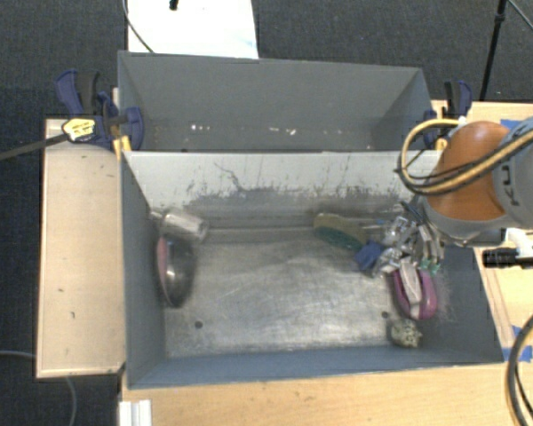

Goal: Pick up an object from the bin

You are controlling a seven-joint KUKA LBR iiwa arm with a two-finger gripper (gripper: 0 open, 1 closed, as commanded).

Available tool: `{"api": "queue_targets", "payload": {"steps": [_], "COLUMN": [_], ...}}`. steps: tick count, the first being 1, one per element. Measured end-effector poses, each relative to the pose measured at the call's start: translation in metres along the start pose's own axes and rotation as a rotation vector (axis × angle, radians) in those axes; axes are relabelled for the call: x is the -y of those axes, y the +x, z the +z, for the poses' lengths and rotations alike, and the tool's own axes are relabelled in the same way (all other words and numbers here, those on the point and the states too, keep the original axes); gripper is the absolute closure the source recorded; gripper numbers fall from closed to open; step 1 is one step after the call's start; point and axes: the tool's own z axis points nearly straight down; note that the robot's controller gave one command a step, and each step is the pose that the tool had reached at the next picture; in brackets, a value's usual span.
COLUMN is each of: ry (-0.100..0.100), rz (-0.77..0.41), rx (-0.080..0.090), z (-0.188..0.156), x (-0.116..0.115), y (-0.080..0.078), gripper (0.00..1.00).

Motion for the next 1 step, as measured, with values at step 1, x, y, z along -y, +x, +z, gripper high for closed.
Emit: {"api": "queue_targets", "payload": {"steps": [1], "ry": [-0.001], "rz": [-0.219], "rx": [-0.004], "z": [-0.1635], "x": [-0.0059], "y": [-0.0083], "gripper": [1.0]}}
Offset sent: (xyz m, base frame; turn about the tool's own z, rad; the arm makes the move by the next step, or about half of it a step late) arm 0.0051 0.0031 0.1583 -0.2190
